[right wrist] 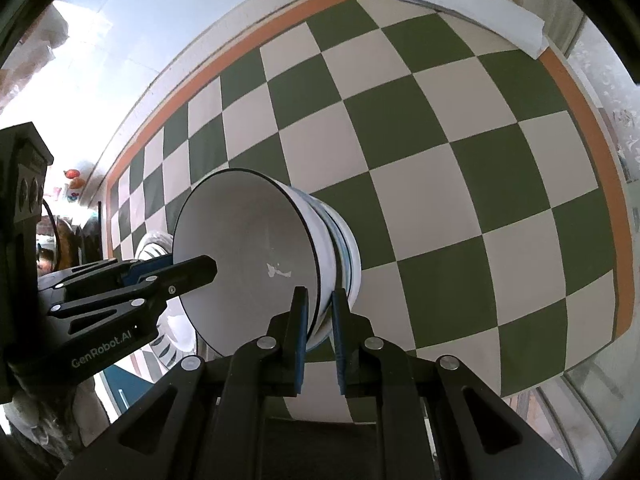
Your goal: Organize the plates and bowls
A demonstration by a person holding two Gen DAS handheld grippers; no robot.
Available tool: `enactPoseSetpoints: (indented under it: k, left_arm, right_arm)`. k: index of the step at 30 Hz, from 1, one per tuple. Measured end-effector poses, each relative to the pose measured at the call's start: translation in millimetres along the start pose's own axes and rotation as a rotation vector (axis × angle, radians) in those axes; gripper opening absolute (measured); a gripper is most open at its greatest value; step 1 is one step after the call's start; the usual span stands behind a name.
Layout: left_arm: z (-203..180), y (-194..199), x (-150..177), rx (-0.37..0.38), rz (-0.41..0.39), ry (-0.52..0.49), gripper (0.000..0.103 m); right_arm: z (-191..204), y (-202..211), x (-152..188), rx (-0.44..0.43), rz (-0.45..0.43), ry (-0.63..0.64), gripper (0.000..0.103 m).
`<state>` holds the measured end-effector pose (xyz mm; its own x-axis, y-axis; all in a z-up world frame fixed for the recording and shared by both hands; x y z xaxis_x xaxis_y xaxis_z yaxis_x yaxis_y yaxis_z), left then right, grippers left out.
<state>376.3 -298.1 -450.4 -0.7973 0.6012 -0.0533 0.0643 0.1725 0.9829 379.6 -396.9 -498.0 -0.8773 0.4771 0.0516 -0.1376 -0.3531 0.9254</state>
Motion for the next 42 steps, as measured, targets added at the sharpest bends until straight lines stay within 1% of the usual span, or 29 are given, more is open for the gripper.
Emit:
enactPoseSetpoints:
  k: [2,5,13,20,22,25,26,27,28,30,32,35,37,38,40,41,42]
  left_arm:
    - [0,-3,0,0.004,0.006,0.009,0.018]
    - [1,-3,0,0.000,0.000,0.018,0.018]
    - [1,-3,-1,-0.036,-0.007,0.006,0.019]
    - [-1,-4,0,-0.029,-0.011,0.022,0.023]
    - [-2,-5,1,-0.017,-0.002,0.032,0.027]
    - [-3,-7,2,-0.011,0.006,0.034,0.041]
    - [-2,-8,2,-0.010,0.008,0.037,0.051]
    - [-2,-8,2,-0.005,0.007,0.041,0.058]
    - [-1,-8,3,0.000,0.004,0.051,0.060]
    - [0,-6,2,0.005,-0.011,0.063,0.077]
    - [4,-1,1,-0.017,-0.032,0.077,0.085]
    - [9,6,0,-0.034,-0.061,0.091,0.086]
    - [11,12,0,-0.036,-0.081,0.103,0.090]
    - [13,14,1,-0.039,-0.087,0.108,0.093]
    - [17,21,2,-0.050,-0.108,0.128,0.093]
    - [20,24,3,-0.055,-0.116,0.137,0.093]
    - [23,28,3,-0.060,-0.131,0.150,0.093]
  right_arm:
    - [0,-4,0,0.000,0.017,-0.004,0.013]
    - [0,-5,-2,0.011,0.017,0.003,0.013]
    - [3,-8,-3,0.032,0.033,0.021,0.014]
    - [5,-10,-5,0.036,0.046,0.035,0.014]
    - [6,-10,-5,0.042,0.051,0.047,0.015]
    - [7,-10,-6,0.048,0.054,0.056,0.015]
    - [7,-10,-6,0.048,0.055,0.056,0.015]
    - [6,-10,-7,0.048,0.056,0.057,0.015]
    - [6,-10,-7,0.048,0.058,0.059,0.015]
    - [6,-10,-8,0.045,0.062,0.054,0.015]
    - [6,-10,-8,0.048,0.066,0.063,0.015]
    - [7,-10,-8,0.059,0.071,0.081,0.015]
    - [9,-9,-7,0.063,0.074,0.095,0.018]
    - [12,-8,-6,0.062,0.074,0.107,0.024]
    - [16,-2,-6,0.070,0.053,0.126,0.032]
    - [19,3,-7,0.083,0.032,0.145,0.034]
    - [21,7,-7,0.092,0.016,0.160,0.040]
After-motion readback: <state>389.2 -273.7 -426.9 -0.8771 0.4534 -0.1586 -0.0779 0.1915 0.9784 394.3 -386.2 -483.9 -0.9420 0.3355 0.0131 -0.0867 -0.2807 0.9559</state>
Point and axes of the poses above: each gripper's, at about its wrist camera, not at the fingertips, and y roughly against the way its jaws point, z to its left, x to its underside, the point moved 10 cm from there along -y, roughly the way its jaws point, and after that the axes turned 12 degrees about -y, right-handed, at the moved point
